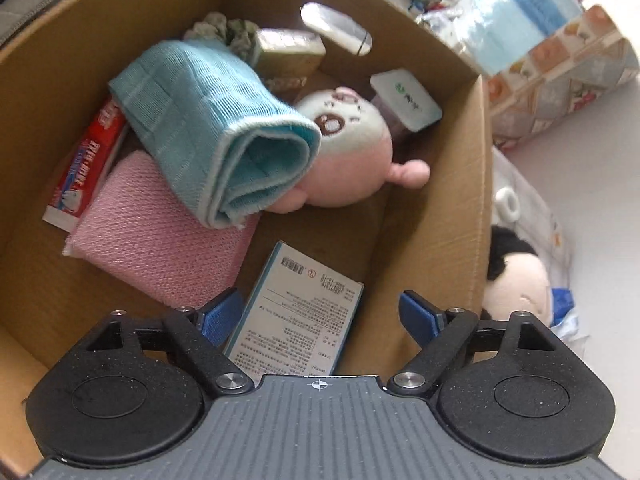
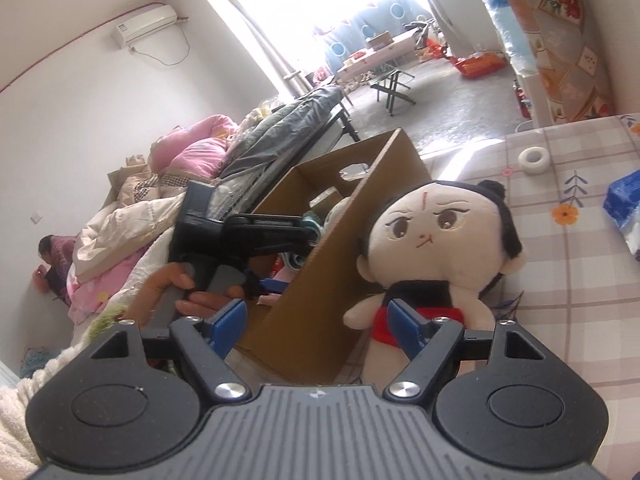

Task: Organize soft objects
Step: 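Withdraw both open tools from the box toward the mattress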

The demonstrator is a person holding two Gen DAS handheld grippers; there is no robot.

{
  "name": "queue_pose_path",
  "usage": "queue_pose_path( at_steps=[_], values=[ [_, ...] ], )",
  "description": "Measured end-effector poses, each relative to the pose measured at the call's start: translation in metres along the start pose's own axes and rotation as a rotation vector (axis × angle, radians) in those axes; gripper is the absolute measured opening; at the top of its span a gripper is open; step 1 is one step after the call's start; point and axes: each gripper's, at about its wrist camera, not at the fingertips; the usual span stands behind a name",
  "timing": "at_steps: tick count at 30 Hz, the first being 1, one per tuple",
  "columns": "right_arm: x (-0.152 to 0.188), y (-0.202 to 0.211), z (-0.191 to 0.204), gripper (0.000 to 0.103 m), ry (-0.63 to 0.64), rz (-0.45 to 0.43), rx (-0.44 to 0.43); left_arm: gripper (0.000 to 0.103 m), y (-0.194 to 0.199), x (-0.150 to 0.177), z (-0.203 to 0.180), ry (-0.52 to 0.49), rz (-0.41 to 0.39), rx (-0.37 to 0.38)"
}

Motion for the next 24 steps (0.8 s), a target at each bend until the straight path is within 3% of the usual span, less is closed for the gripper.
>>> queue_pose_path(
  at_steps=[4,7,15,20,24],
  values=[
    [0.008,0.008,-0.004,0.082,-0.003,-0.031,0.017,0.091,0.023,0.001,0.004,0.009,-0.051,0.03],
    [0.017,0.017,-0.007,0.093,-0.012,-0.064,0.053,0.095,0.045,0.005,0.003,0.006,-0.095,0.084],
    [0.042,0.049,-0.023,0.103,-0.063,-0.156,0.186,0.102,0.121,0.034,0.0,-0.045,-0.325,0.218],
    [0.044,0.077,-0.046,0.103,-0.082,-0.232,0.254,0.103,0.161,0.051,-0.025,-0.153,-0.452,0.247],
    [0.043,0.099,-0.062,0.103,-0.097,-0.305,0.298,0.103,0.183,0.071,-0.059,-0.277,-0.516,0.325]
  ],
)
Point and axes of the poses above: each gripper's, at about its wrist camera, not at the fingertips, and y roughly against the way its jaws point, z to its left, x to its underside, and after that the axes turned 14 degrees about -z, right-handed
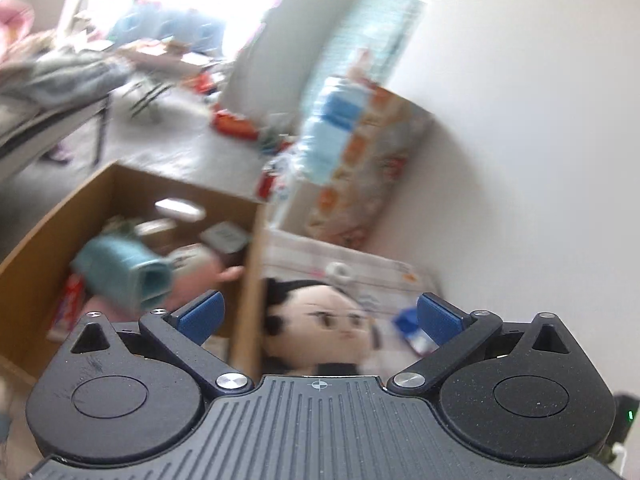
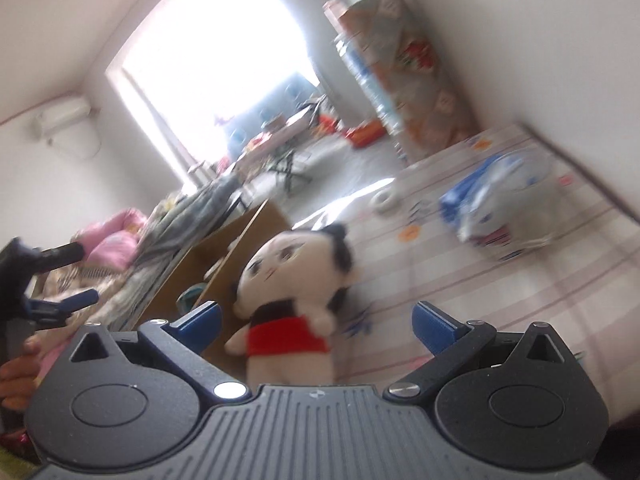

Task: Organize soft objects
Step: 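Withdraw both open tools from the box toward the mattress, then lower the left tool around the white tape roll while the right tool approaches the glass jar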

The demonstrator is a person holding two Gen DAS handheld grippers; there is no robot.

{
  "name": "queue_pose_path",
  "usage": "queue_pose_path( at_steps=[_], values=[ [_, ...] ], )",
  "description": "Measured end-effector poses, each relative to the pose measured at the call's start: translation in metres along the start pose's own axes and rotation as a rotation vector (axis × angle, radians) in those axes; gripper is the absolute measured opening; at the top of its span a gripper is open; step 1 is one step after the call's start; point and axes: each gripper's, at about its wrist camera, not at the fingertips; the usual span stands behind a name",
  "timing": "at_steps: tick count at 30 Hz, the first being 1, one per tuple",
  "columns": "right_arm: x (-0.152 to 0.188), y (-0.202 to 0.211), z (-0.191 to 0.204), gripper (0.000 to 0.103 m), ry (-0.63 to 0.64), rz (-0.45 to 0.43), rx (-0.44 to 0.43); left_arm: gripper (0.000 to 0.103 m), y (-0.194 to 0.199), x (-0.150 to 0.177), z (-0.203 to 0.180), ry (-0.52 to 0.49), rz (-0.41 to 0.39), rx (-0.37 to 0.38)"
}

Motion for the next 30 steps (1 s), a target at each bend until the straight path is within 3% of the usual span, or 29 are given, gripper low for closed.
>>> queue_pose_path(
  at_steps=[3,10,15,22,25,30],
  values=[
    [-0.002,0.01,-0.013,0.103,-0.02,-0.037,0.014,0.103,-0.009,0.004,-0.035,-0.081,0.017,0.068],
    [0.005,0.016,-0.042,0.103,-0.064,-0.043,0.03,0.103,-0.061,0.012,-0.097,-0.231,0.109,0.086],
    [0.007,0.005,-0.045,0.103,-0.03,-0.046,0.023,0.103,-0.123,0.011,-0.125,-0.244,0.254,0.075],
    [-0.002,-0.027,-0.038,0.103,0.046,-0.058,-0.045,0.102,-0.263,0.028,-0.148,-0.272,0.488,-0.066],
    [-0.006,-0.044,-0.036,0.103,0.105,-0.062,-0.063,0.096,-0.319,0.045,-0.144,-0.282,0.549,-0.151],
    [-0.009,-0.069,-0.042,0.102,0.172,-0.057,-0.067,0.093,-0.389,0.068,-0.133,-0.276,0.63,-0.209]
  ],
)
Point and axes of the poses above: each gripper's, at about its wrist camera, not at the fingertips, and y roughly against the way its jaws point, z to its left, x to its underside, and after that the axes turned 14 degrees about -z, right-handed
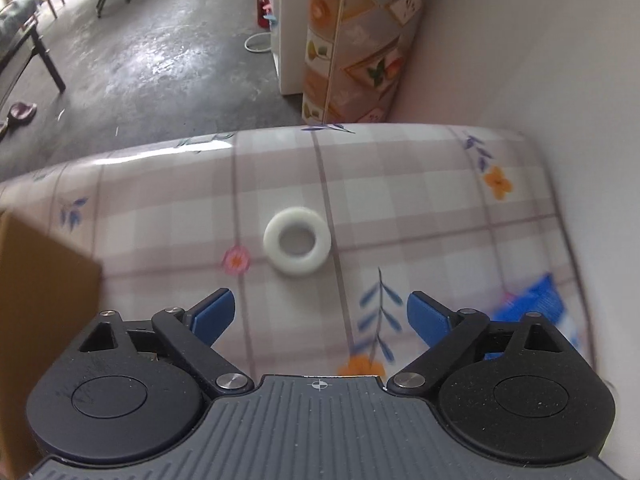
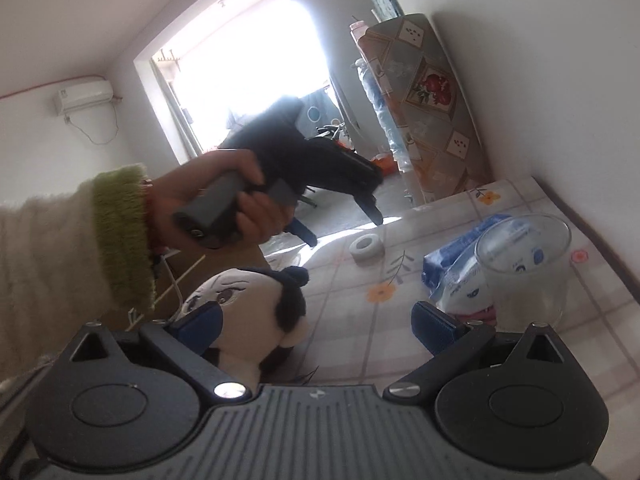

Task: Organize soft objects
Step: 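Lower the left tool around the white tape roll while the right tool approaches the glass jar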

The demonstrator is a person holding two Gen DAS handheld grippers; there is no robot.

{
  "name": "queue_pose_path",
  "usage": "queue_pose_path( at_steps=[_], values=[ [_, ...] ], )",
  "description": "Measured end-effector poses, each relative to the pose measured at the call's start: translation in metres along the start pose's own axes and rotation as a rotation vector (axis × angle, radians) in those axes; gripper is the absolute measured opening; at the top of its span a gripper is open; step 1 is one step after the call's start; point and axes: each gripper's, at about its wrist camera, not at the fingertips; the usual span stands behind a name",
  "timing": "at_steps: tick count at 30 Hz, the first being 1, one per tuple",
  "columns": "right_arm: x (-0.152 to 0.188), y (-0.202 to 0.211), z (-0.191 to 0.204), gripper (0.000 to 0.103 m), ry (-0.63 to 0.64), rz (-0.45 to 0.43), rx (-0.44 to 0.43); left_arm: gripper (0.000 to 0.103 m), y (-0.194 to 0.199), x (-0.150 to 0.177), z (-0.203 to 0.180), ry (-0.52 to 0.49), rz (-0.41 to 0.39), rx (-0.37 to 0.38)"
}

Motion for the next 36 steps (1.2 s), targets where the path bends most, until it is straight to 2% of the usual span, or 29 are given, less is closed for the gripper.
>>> queue_pose_path(
  at_steps=[3,6,12,14,17,28,32,36],
  values=[
    [0.005,-0.008,-0.008,0.102,-0.002,0.012,-0.001,0.085,-0.031,-0.007,-0.006,-0.041,0.023,-0.018],
    [0.01,-0.009,-0.014,0.102,-0.027,0.023,-0.017,0.081,-0.051,-0.014,-0.009,-0.039,0.05,-0.028],
    [0.01,-0.006,-0.017,0.102,-0.027,0.003,-0.043,0.07,-0.071,-0.013,-0.007,-0.031,0.076,-0.049],
    [0.011,-0.006,-0.018,0.102,-0.031,0.004,-0.044,0.058,-0.069,-0.013,-0.011,-0.063,0.06,-0.058],
    [0.013,-0.006,-0.022,0.102,-0.042,0.013,-0.033,0.047,-0.065,-0.011,-0.017,-0.101,0.039,-0.039],
    [0.015,0.0,-0.028,0.102,-0.03,-0.003,0.006,0.045,-0.054,-0.007,-0.025,-0.094,0.02,-0.062],
    [0.014,0.003,-0.029,0.102,-0.027,-0.007,0.032,0.045,-0.022,-0.005,-0.021,-0.062,-0.011,-0.029],
    [-0.001,0.015,-0.019,0.101,-0.013,-0.025,0.027,0.045,0.035,0.0,-0.014,-0.035,-0.083,0.039]
  ],
)
Point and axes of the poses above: each gripper's, at about its wrist camera, not at the fingertips, and y roughly against the way its jaws point, z to its left, x to its underside, and after that the axes turned 14 degrees about -z, right-handed
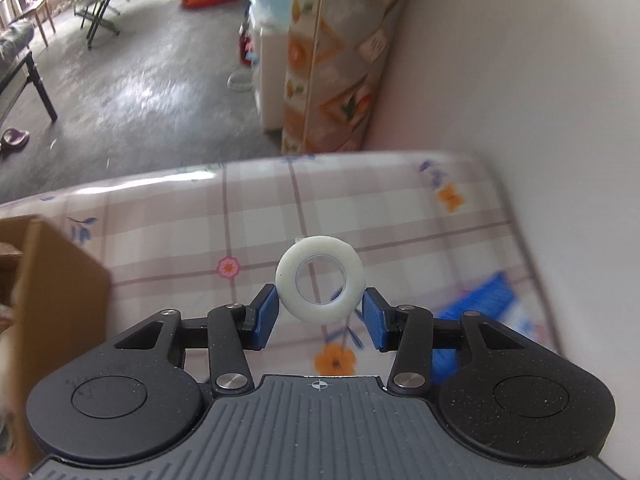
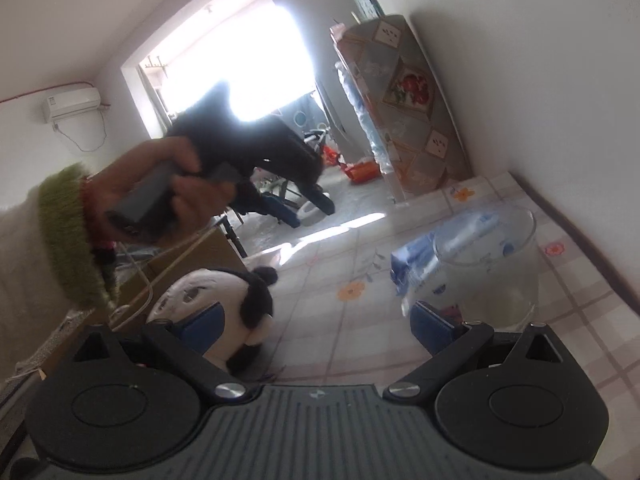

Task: Organize soft objects
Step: 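Lower the left tool around the white tape roll while the right tool approaches the glass jar, then lift the tape roll with the left tool while the right tool grasps the blue wipes packet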

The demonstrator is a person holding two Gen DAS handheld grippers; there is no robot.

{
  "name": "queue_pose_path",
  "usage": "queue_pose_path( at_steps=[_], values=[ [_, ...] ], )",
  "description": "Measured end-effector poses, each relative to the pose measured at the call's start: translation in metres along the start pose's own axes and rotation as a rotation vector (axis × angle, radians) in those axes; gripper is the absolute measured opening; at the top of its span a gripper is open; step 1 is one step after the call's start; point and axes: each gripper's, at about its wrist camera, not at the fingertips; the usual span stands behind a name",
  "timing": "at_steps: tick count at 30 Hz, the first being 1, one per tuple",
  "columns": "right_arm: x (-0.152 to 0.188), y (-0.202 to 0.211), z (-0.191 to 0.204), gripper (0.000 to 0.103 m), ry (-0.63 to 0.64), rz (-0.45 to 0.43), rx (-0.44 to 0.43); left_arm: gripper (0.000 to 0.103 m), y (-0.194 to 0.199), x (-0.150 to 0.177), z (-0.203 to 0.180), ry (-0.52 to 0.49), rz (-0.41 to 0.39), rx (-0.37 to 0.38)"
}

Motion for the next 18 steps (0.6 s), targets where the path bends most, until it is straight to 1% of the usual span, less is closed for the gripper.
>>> queue_pose_path(
  at_steps=[4,6,7,9,10,12,13,15,16,18],
  values=[
    [-0.045,0.01,0.02,0.102,0.072,-0.06,-0.04,0.045,0.068,0.007,0.013,0.024,-0.098,0.064],
    [-0.073,0.005,0.026,0.103,0.116,-0.09,-0.033,0.045,0.096,0.013,0.024,0.044,-0.139,0.082],
    [-0.086,-0.003,0.025,0.103,0.126,-0.084,-0.01,0.045,0.107,0.016,0.029,0.052,-0.157,0.089],
    [-0.11,-0.031,0.018,0.103,0.129,-0.016,0.036,0.045,0.129,0.023,0.041,0.076,-0.198,0.104],
    [-0.118,-0.048,0.011,0.103,0.124,0.026,0.082,0.045,0.136,0.025,0.047,0.085,-0.213,0.113],
    [-0.129,-0.085,-0.011,0.103,0.091,0.145,0.171,0.045,0.149,0.033,0.059,0.105,-0.24,0.132],
    [-0.132,-0.102,-0.025,0.103,0.052,0.195,0.212,0.045,0.155,0.037,0.065,0.115,-0.25,0.14],
    [-0.132,-0.136,-0.05,0.103,-0.014,0.315,0.248,0.045,0.162,0.048,0.075,0.126,-0.267,0.155],
    [-0.13,-0.151,-0.064,0.103,-0.054,0.364,0.282,0.045,0.164,0.053,0.081,0.131,-0.273,0.163],
    [-0.121,-0.179,-0.084,0.103,-0.083,0.462,0.337,0.045,0.17,0.065,0.092,0.152,-0.283,0.179]
  ],
)
Point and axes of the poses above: each gripper's, at about its wrist camera, not at the fingertips, and y roughly against the way its jaws point, z to its left, x to its underside, and after that the axes turned 14 degrees about -z, right-handed
